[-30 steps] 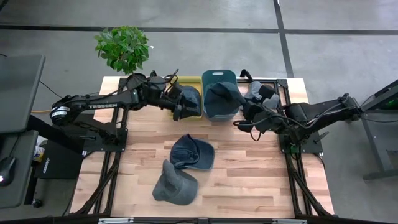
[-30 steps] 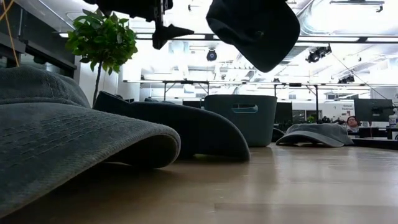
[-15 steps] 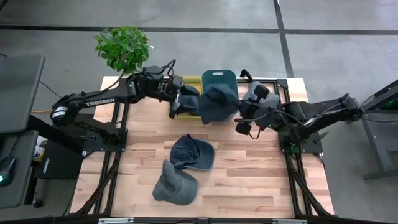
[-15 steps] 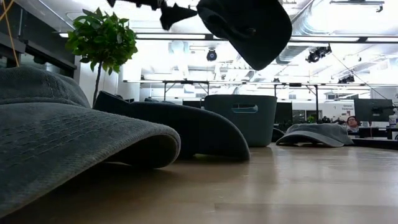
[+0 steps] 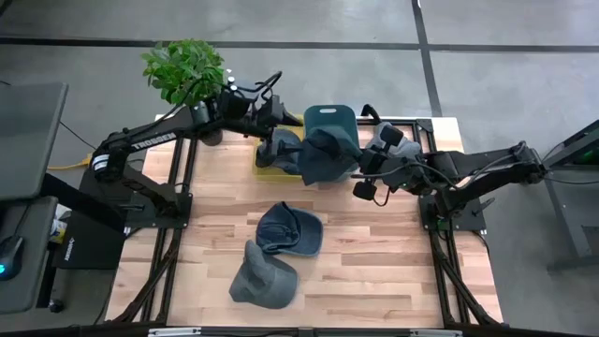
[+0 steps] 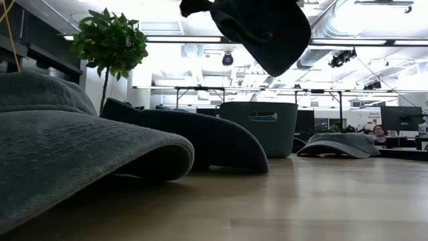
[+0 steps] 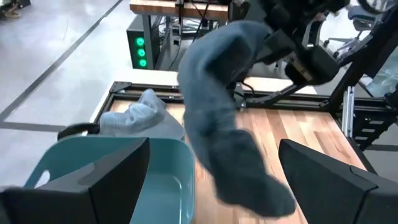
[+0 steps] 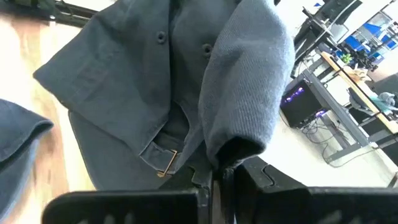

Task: Pick & Place hat
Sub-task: Put the right dark blue cap into the yellow bin

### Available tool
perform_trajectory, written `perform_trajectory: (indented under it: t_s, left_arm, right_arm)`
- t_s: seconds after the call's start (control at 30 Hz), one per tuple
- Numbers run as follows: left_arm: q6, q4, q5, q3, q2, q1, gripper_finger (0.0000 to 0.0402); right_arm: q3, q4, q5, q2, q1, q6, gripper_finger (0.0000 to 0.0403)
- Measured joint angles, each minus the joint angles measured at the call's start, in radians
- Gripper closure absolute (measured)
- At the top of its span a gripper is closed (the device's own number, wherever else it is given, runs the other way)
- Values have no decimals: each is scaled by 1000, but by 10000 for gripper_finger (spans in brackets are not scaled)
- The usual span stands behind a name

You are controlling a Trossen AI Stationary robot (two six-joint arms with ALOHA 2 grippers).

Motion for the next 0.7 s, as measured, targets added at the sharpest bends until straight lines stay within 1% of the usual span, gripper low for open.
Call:
perform_trajectory:
  t_s: [0.17, 0.37, 0.43, 0.57, 0.7]
  left_arm:
    - [0, -10, 24, 41, 52, -10, 48]
    - [-15, -7, 23, 70, 99, -19, 48]
    - [-42, 24, 23, 79, 114, -20, 48]
    - [-95, 28, 12, 90, 149, -17, 48]
    - [-137, 41, 35, 107, 170, -18, 48]
  right_arm:
    - [0, 3, -7, 0, -11, 0, 382]
    - [0, 3, -13, 0, -11, 0, 382]
    - [0, 3, -13, 0, -11, 0, 382]
    - [0, 3, -14, 0, -11, 0, 382]
    - [0, 3, -16, 0, -11, 0, 382]
